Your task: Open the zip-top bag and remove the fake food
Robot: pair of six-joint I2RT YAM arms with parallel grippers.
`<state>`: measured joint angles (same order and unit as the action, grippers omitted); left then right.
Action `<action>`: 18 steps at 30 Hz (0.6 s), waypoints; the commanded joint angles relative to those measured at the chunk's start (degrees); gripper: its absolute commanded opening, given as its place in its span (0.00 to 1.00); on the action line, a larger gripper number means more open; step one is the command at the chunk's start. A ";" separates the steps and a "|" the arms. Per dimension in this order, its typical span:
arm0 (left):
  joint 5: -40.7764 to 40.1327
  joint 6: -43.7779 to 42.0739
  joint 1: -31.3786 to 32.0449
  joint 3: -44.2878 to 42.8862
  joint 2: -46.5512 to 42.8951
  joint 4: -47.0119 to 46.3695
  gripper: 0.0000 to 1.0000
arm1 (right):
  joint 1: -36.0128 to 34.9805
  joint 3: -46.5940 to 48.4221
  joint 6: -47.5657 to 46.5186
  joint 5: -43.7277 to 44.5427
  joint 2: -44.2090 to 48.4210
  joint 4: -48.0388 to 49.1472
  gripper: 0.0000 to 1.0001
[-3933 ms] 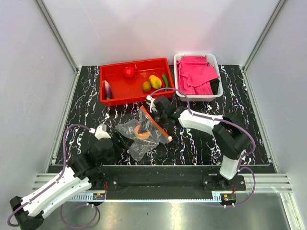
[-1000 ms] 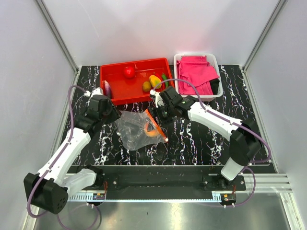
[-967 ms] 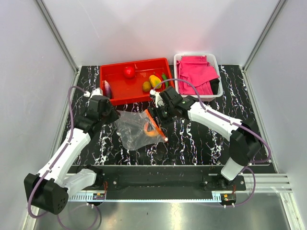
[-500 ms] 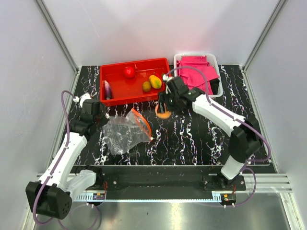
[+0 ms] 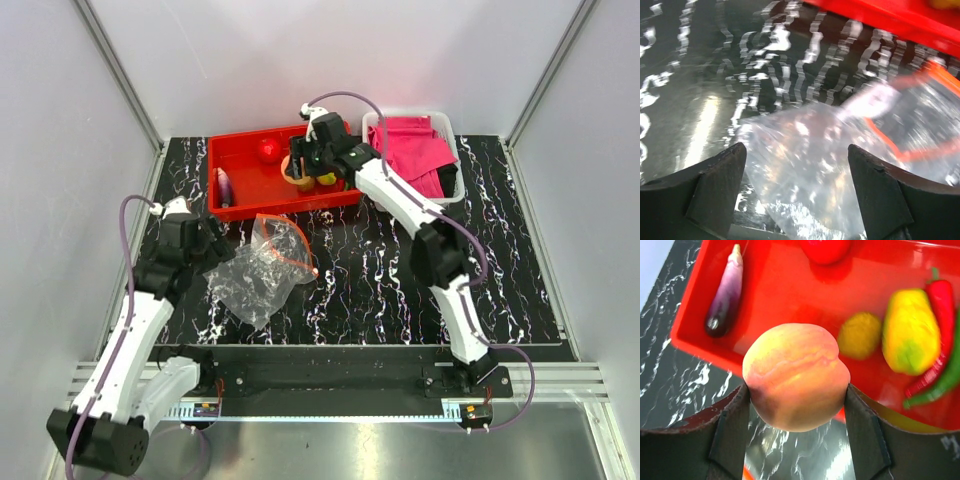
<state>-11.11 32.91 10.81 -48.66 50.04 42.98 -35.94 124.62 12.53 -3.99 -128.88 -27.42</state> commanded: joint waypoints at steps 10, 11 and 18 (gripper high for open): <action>30.53 5.32 0.61 4.88 -16.03 -11.33 0.92 | 0.44 15.40 3.37 -4.47 -12.81 -3.25 1.00; 31.23 5.85 1.23 7.07 -16.38 -14.13 0.94 | 0.44 14.52 3.63 -3.84 -11.93 -3.69 1.00; 22.02 9.01 16.69 13.85 -17.70 -24.42 0.99 | 0.52 -9.14 6.62 2.57 7.88 -6.51 1.00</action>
<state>14.11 39.72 21.26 -36.93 32.99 29.26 -35.73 126.93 16.88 -6.44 -136.94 -32.60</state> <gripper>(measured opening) 0.984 0.994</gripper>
